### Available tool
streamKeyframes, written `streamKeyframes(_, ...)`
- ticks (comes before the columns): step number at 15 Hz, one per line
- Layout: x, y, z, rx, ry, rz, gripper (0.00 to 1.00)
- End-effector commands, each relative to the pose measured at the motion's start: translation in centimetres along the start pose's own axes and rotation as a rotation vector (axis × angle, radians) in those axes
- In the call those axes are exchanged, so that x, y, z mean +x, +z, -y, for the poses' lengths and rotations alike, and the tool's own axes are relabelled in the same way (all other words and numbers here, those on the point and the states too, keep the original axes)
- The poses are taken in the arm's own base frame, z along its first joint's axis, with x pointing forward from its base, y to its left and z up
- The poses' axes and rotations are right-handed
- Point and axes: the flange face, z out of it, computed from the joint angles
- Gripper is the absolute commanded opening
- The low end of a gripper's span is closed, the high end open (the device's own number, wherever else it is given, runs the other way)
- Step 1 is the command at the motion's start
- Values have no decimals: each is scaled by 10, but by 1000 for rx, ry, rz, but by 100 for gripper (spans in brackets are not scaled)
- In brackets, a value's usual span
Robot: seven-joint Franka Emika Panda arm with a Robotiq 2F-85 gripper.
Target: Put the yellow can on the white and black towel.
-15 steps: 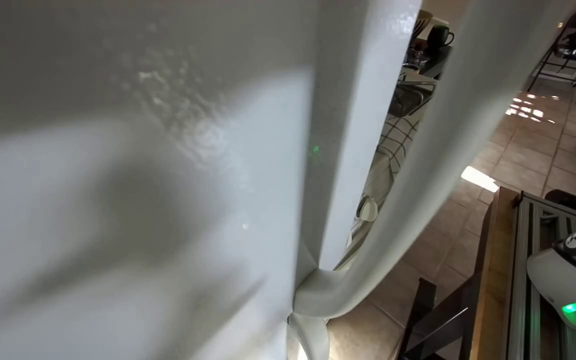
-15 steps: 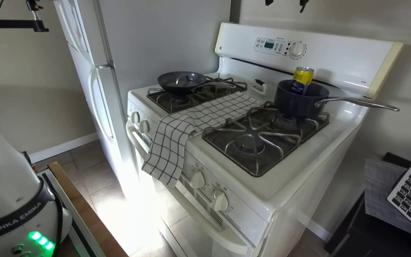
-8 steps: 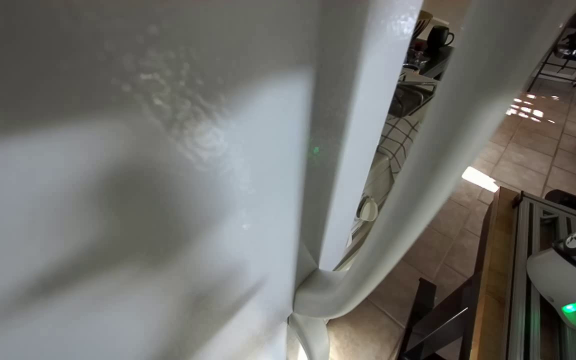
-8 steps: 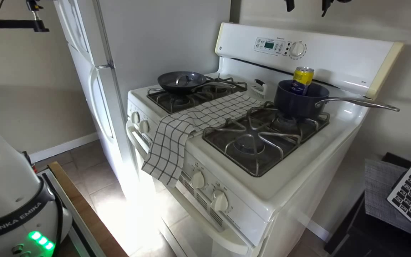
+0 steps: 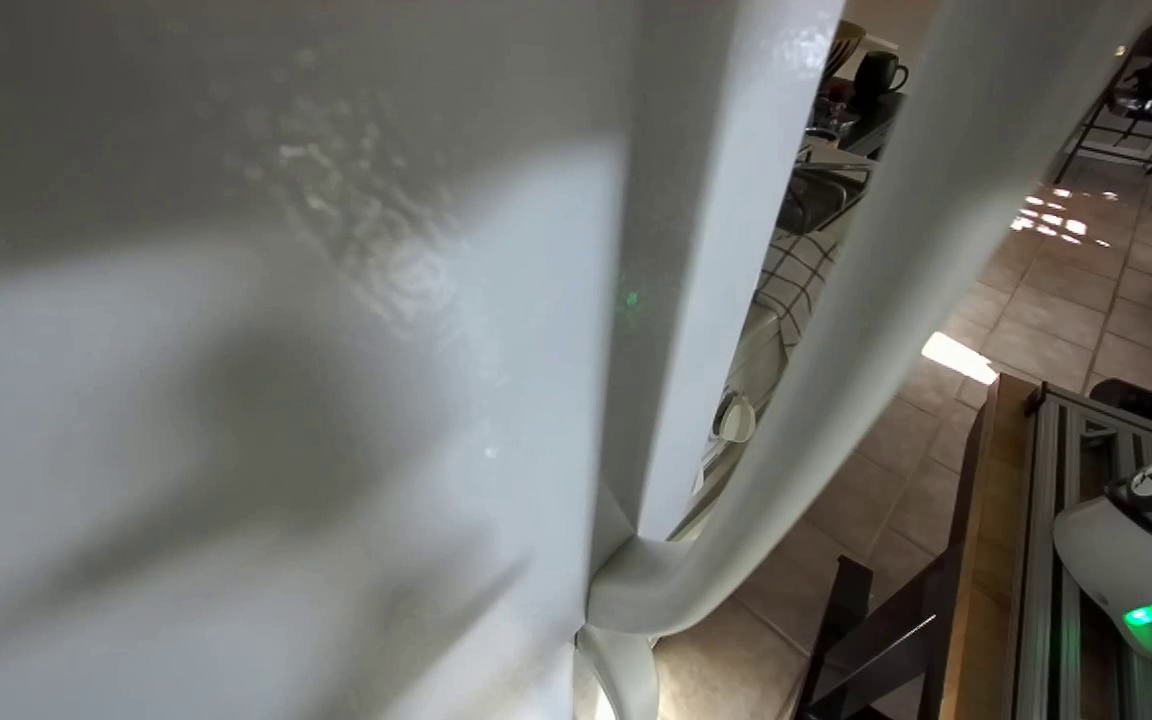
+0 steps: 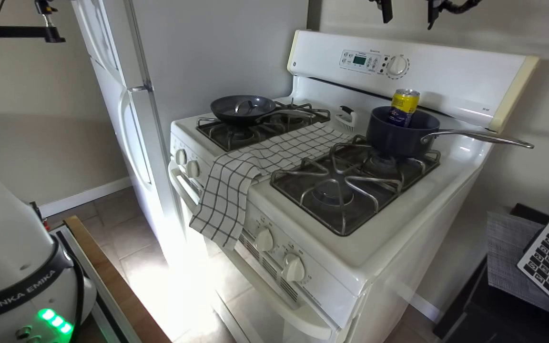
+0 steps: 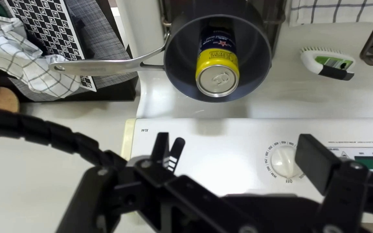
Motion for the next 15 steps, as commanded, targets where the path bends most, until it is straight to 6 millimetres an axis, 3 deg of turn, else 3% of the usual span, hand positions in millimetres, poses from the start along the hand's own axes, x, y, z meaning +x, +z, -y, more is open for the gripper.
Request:
streamKeyframes(1,-2,47,6,2,-4,10,100)
streamKeyframes(7,-5,110,3,66,56,48,100)
streamKeyframes(15,6,149,-6,115,111,29,100)
